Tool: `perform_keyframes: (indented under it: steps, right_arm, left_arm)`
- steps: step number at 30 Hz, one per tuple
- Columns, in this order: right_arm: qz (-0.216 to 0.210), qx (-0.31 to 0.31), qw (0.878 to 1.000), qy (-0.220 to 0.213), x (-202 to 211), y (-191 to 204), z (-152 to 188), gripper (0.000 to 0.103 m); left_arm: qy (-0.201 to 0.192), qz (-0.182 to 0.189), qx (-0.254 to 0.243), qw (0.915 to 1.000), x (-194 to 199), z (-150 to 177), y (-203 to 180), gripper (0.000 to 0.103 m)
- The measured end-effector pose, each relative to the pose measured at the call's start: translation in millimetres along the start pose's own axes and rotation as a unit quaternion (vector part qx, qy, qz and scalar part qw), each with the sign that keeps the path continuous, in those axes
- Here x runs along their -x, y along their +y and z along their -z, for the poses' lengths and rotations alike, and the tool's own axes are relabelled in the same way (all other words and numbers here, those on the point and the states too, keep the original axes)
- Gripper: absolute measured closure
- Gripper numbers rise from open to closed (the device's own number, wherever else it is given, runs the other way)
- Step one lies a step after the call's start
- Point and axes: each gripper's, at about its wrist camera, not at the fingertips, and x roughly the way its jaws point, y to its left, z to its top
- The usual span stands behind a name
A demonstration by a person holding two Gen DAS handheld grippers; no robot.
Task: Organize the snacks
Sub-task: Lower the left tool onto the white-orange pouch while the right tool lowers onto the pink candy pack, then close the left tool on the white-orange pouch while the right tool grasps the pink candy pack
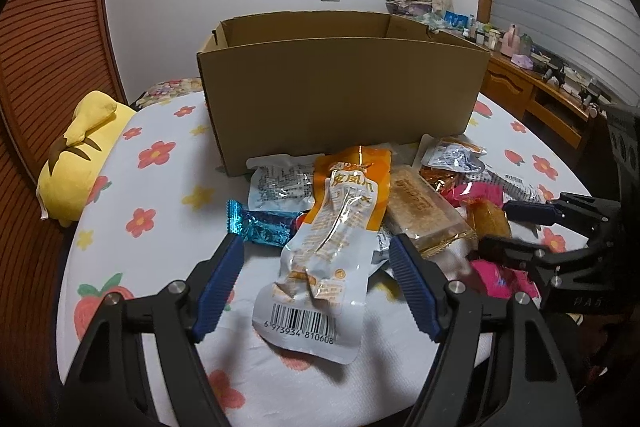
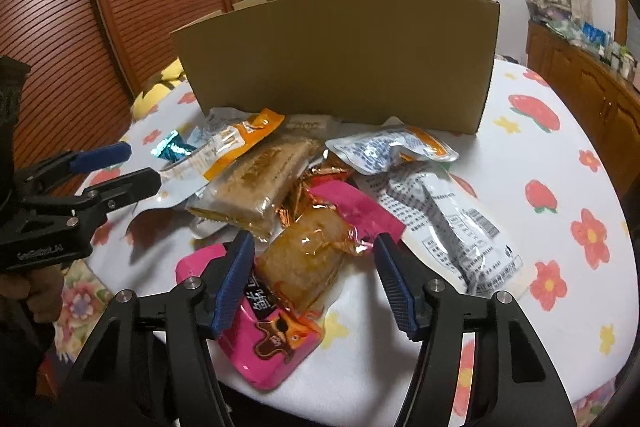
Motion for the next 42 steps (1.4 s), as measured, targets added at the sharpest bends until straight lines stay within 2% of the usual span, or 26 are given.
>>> perform_keyframes:
  steps: [5, 9, 11, 19, 20, 22, 27, 32, 42]
  right_arm:
    - [0.01, 0.011, 1.0, 0.019, -1.8, -4.6, 7.7, 0.04]
    - [0.008, 0.008, 1.0, 0.018, -2.1, -8.1, 6.3, 0.04]
    - [0.006, 0.008, 1.0, 0.018, -4.5, -8.2, 5.4, 0.04]
    - [0.002, 0.006, 1.0, 0.01, -4.1, -9.1, 9.1, 0.039]
    - [0.002, 0.005, 1.0, 0.009, -4.5, -9.0, 9.0, 0.039]
    - [0.001, 0.004, 1.0, 0.007, -4.4, -9.6, 9.8, 0.038]
    - [0.001, 0.006, 1.0, 0.002, -3.3, -9.2, 12.1, 0.038]
    - [0.001, 0.008, 1.0, 0.0, -2.9, -8.8, 13.0, 0.038]
    - [-0.001, 0.007, 1.0, 0.002, -3.5, -9.2, 11.0, 0.038]
  left_arm:
    - [0.006, 0.011, -0.005, 0.9999, -2.5, -2.5, -1.9, 0.028]
    - [0.014, 0.023, -0.016, 0.9995, -9.6, -7.2, -6.4, 0.035]
    - [0.024, 0.031, -0.023, 0.9989, -14.6, -10.6, -8.8, 0.038]
    - [0.071, 0.048, -0.035, 0.9957, -41.7, -26.2, -5.2, 0.039]
    - [0.074, 0.049, -0.034, 0.9955, -45.1, -27.2, -3.7, 0.045]
    - [0.084, 0.058, -0.027, 0.9944, -52.8, -30.4, -1.4, 0.049]
    - [0.101, 0.066, -0.029, 0.9923, -64.1, -33.0, -2.9, 0.049]
    - [0.126, 0.068, -0.034, 0.9891, -74.4, -29.9, -5.9, 0.04]
    - [0.115, 0.079, -0.033, 0.9896, -62.8, -25.9, -3.9, 0.056]
